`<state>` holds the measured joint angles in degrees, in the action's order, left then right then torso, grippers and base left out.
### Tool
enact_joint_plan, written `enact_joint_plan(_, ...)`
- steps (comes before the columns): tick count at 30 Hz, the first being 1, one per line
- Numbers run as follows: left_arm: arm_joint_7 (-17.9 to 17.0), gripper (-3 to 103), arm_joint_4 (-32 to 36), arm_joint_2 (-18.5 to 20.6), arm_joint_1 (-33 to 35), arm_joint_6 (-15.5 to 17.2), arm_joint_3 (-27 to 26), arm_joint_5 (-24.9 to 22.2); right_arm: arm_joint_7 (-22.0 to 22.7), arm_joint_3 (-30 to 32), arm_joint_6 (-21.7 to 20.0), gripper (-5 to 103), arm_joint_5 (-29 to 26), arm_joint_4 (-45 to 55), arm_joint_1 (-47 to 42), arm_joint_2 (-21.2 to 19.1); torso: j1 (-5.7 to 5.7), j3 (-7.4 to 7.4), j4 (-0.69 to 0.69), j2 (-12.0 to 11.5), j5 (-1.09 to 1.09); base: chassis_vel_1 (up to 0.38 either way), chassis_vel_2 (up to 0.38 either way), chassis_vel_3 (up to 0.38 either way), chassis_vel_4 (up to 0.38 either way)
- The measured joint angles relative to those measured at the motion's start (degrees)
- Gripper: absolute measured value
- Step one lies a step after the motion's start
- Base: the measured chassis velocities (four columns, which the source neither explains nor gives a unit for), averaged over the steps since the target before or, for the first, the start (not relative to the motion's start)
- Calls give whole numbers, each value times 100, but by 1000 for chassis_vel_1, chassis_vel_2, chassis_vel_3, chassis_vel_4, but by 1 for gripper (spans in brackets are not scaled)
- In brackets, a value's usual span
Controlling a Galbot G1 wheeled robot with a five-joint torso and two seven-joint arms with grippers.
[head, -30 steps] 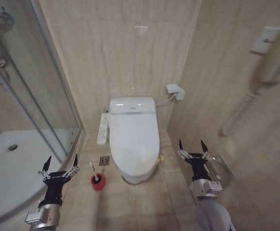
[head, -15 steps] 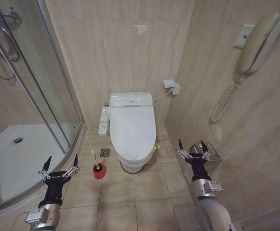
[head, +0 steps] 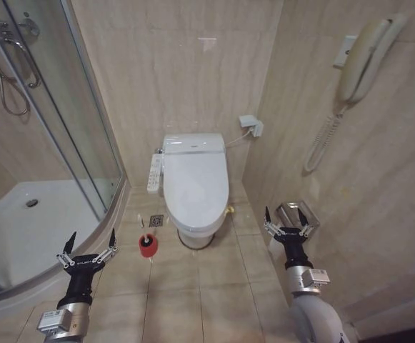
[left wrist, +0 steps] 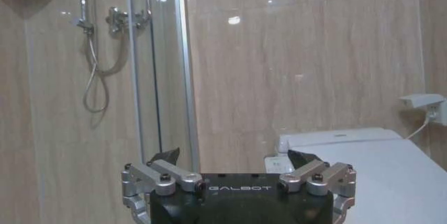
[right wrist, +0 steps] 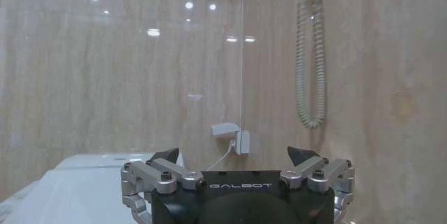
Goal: Open the toilet lid, clean the toilet bowl with a toilet brush, close the toilet lid, and flush.
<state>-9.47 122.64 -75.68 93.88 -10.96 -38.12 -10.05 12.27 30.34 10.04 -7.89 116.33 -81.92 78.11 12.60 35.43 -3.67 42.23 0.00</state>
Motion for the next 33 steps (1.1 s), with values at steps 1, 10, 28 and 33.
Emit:
enact_joint_plan(1,0,100,-1,0,2,0,0,0,0,0,0,100,0,0,0,0,-2,-1,2,2,0,110,-135,-97,139)
enact_joint_plan(10,0,100,0,1,-3,0,0,0,0,0,0,100,0,0,3,0,8,3,2,-2,0,-2,10,10,0)
enact_joint_plan(28,0,100,0,0,-1,0,0,0,0,0,0,100,0,0,2,0,4,2,1,-2,0,-6,8,9,-5)
enact_joint_plan(33,0,100,0,1,-2,0,0,0,0,0,0,100,0,0,2,0,5,2,1,-2,0,0,0,0,0)
